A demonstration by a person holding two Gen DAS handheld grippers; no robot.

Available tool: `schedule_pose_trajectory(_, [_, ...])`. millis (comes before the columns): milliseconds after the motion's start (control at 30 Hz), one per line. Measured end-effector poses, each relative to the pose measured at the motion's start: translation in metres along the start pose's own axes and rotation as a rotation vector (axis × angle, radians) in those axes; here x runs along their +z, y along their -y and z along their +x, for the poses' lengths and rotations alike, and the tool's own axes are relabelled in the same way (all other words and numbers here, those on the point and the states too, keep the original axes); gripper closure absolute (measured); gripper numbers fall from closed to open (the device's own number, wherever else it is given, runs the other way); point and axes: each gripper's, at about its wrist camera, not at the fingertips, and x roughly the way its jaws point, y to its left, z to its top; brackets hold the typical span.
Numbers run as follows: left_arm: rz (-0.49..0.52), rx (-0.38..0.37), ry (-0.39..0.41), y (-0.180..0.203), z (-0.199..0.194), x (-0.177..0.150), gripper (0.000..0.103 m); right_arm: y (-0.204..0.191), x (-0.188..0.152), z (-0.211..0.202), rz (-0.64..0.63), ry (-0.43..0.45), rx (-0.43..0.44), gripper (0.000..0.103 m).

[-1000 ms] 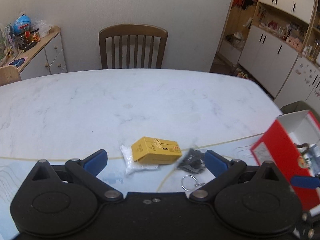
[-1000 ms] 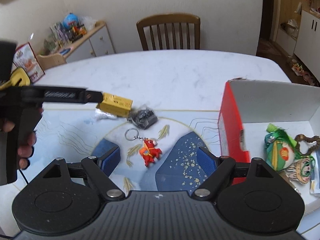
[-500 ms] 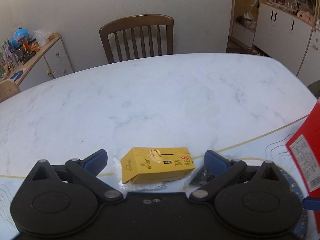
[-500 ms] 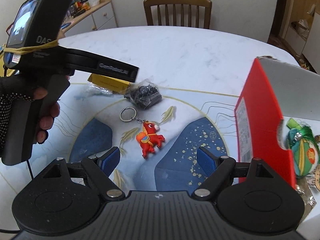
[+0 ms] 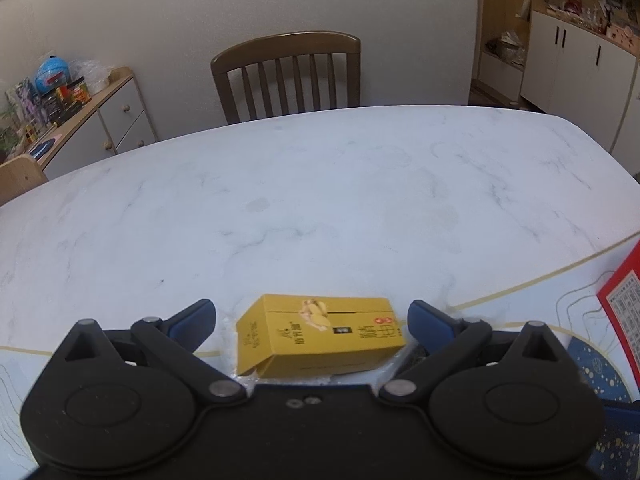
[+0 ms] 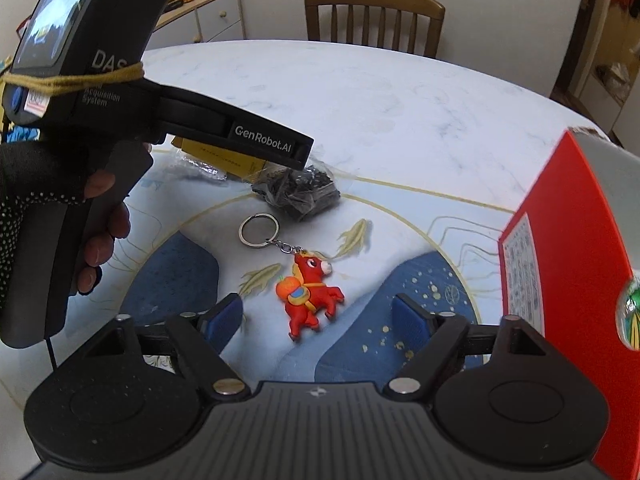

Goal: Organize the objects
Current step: 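Grasp the yellow box with the left gripper while the right grasps the red horse keychain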

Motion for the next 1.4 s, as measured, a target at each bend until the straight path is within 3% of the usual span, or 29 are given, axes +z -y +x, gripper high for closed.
schedule_pose_trajectory(200, [-0.002, -0.021, 0.02, -0.003, -0.001, -0.004, 0.008, -0.003, 0.0, 0.007, -0.019, -0.007, 0.0, 0.035])
schedule_pose_trajectory(467, [0.049, -0.019, 0.054, 0.007, -0.003, -0.008, 0.023, -0.007, 0.0, 0.012, -0.029, -0.004, -0.003, 0.044])
schedule_pose_trajectory(633, [0.03, -0.025, 0.056, 0.004, -0.003, -0.008, 0.025, -0.009, 0.003, 0.011, -0.029, 0.001, -0.013, 0.064])
schedule_pose_trajectory(1100, [-0.067, -0.085, 0.044, -0.02, -0.022, -0.003, 0.026, 0.002, 0.008, -0.023, 0.066, 0.039, 0.014, 0.065])
schedule_pose_trajectory(1400, [-0.129, -0.192, 0.041, -0.026, -0.062, -0.001, 0.026, 0.012, 0.009, -0.068, 0.134, 0.077, 0.055, 0.065])
